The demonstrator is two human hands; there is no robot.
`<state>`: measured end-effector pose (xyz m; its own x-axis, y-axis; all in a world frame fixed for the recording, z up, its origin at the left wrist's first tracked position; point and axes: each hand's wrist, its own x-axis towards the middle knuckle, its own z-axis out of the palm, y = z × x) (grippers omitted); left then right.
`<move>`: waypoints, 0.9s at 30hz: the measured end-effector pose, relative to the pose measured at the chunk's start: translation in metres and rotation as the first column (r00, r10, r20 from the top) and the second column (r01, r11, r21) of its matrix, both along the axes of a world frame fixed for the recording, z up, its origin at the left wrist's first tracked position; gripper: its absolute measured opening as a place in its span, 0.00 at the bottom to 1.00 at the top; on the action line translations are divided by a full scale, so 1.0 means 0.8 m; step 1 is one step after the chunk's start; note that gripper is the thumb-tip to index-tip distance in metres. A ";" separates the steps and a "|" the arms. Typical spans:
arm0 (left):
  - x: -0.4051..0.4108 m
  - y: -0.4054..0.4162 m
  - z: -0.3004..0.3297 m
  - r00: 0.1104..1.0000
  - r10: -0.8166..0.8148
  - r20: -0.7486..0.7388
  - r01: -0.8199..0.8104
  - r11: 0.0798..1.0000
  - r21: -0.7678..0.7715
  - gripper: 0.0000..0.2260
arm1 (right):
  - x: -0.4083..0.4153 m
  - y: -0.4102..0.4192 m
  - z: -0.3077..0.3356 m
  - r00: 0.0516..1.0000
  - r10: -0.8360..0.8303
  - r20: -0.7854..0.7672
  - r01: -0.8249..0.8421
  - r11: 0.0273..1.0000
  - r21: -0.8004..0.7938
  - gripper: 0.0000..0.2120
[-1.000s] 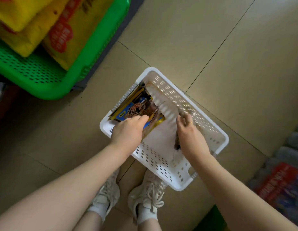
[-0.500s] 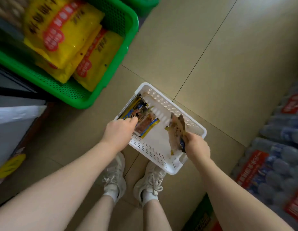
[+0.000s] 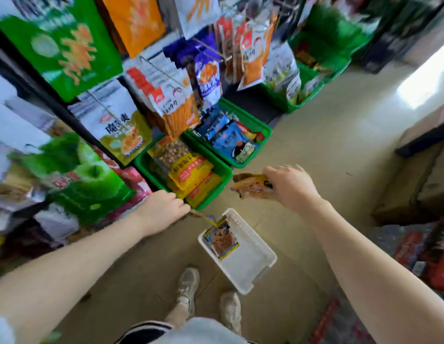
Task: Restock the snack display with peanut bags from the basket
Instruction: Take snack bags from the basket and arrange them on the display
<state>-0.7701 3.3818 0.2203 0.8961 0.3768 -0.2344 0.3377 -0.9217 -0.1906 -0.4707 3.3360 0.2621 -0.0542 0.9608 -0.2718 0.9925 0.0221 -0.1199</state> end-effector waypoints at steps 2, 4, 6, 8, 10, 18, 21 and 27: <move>-0.015 -0.007 0.049 0.997 -0.027 0.067 0.022 0.997 0.080 0.08 | -0.005 0.011 0.045 0.997 0.075 0.022 -0.077 0.989 0.128 0.10; -0.026 -0.015 0.098 0.990 -0.019 0.137 -0.003 0.987 0.162 0.09 | -0.017 0.021 0.087 0.990 0.140 0.004 -0.138 0.965 0.223 0.14; -0.038 -0.025 0.144 0.982 -0.017 0.191 -0.029 0.972 0.235 0.10 | -0.035 0.028 0.126 0.979 0.205 -0.004 -0.194 0.932 0.307 0.17; -0.052 -0.040 0.190 0.971 -0.012 0.239 -0.068 0.945 0.321 0.11 | -0.059 0.035 0.165 0.960 0.277 -0.034 -0.239 0.879 0.412 0.15; -0.071 -0.059 0.230 0.961 -0.008 0.276 -0.104 0.916 0.389 0.09 | -0.087 0.042 0.204 0.925 0.367 -0.102 -0.266 0.813 0.518 0.11; -0.194 -0.117 0.385 0.888 0.111 0.446 -0.413 0.621 0.666 0.09 | -0.256 0.066 0.357 0.775 0.630 -0.041 -0.345 0.477 0.808 0.14; -0.257 -0.130 0.435 0.849 0.111 0.517 -0.505 0.459 0.731 0.09 | -0.336 0.078 0.404 0.785 0.619 -0.008 -0.293 0.382 0.877 0.12; -0.414 -0.133 0.505 0.807 0.176 0.563 -0.589 0.288 0.755 0.10 | -0.502 0.112 0.473 0.740 0.669 0.067 -0.266 0.200 0.943 0.16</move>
